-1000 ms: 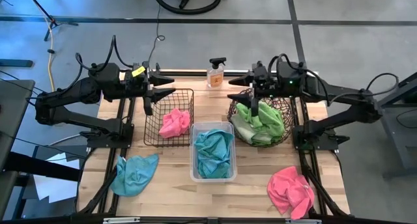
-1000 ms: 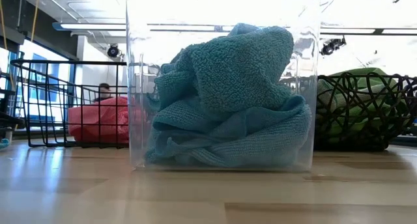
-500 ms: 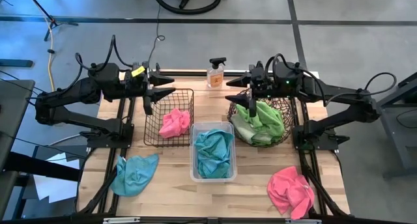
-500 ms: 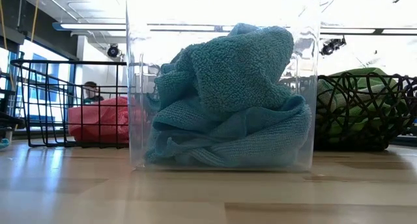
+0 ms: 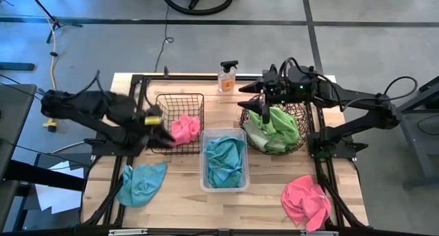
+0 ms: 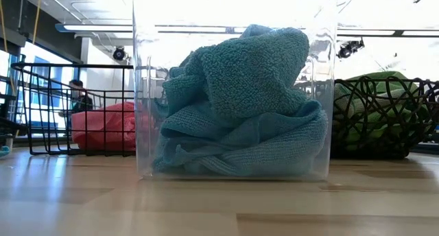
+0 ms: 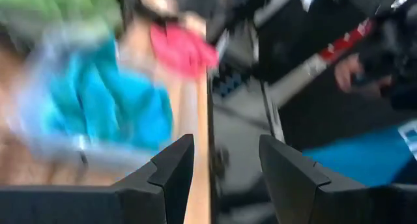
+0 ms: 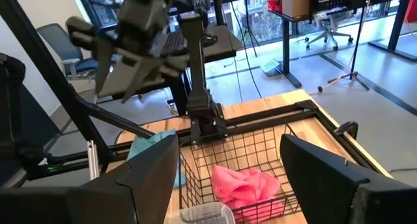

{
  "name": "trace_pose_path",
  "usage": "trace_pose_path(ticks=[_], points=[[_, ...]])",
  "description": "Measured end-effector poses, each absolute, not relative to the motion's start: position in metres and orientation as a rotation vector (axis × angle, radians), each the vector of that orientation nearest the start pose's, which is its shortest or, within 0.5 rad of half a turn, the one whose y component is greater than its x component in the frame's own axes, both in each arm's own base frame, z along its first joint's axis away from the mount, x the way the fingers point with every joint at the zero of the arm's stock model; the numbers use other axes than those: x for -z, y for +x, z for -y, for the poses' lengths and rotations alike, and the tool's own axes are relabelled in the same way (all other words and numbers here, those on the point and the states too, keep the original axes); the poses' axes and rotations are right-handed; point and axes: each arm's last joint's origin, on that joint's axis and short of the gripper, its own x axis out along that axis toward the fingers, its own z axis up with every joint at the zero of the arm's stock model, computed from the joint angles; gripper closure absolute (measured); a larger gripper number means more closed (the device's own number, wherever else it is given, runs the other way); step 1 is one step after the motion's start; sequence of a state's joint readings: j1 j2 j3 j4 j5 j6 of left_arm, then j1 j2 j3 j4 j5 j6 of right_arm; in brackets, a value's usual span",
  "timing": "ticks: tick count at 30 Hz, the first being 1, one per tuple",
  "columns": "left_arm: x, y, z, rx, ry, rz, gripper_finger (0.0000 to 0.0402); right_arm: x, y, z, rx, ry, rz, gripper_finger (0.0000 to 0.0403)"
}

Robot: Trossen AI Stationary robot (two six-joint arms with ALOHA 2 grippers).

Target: Sort microfiber towel by color & place in baskets

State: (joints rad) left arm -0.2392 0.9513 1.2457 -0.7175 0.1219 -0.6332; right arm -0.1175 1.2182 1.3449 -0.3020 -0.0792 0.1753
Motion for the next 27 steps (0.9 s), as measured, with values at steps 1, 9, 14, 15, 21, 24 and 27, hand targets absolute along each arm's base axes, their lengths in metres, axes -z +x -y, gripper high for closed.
trace_pose_path(ticks=[1, 9, 14, 15, 21, 24, 27], points=[[-0.404, 0.165, 0.05, 0.219, -0.613, -0.573, 0.0238, -0.424, 0.258, 0.028, 0.054, 0.192, -0.175, 0.0135], [-0.356, 0.159, 0.106, 0.089, -0.726, -1.156, 0.0238, -0.421, 0.257, 0.029, 0.076, 0.194, -0.212, 0.0135], [-0.324, 0.158, 0.142, -0.081, -0.63, -1.403, 0.0238, -0.419, 0.256, 0.029, 0.078, 0.196, -0.236, 0.0135], [-0.318, 0.159, 0.149, -0.111, -0.608, -1.424, 0.0238, -0.418, 0.256, 0.029, 0.078, 0.196, -0.238, 0.0135], [-0.279, 0.159, 0.187, -0.205, -0.522, -1.593, 0.0217, -0.417, 0.256, 0.029, 0.078, 0.181, -0.249, 0.0135], [-0.255, 0.15, 0.194, -0.261, -0.517, -1.715, 0.0192, -0.417, 0.256, 0.029, 0.077, 0.171, -0.252, 0.0135], [-0.232, 0.14, 0.197, -0.274, -0.541, -1.772, 0.0165, -0.416, 0.256, 0.03, 0.083, 0.172, -0.263, 0.0135]])
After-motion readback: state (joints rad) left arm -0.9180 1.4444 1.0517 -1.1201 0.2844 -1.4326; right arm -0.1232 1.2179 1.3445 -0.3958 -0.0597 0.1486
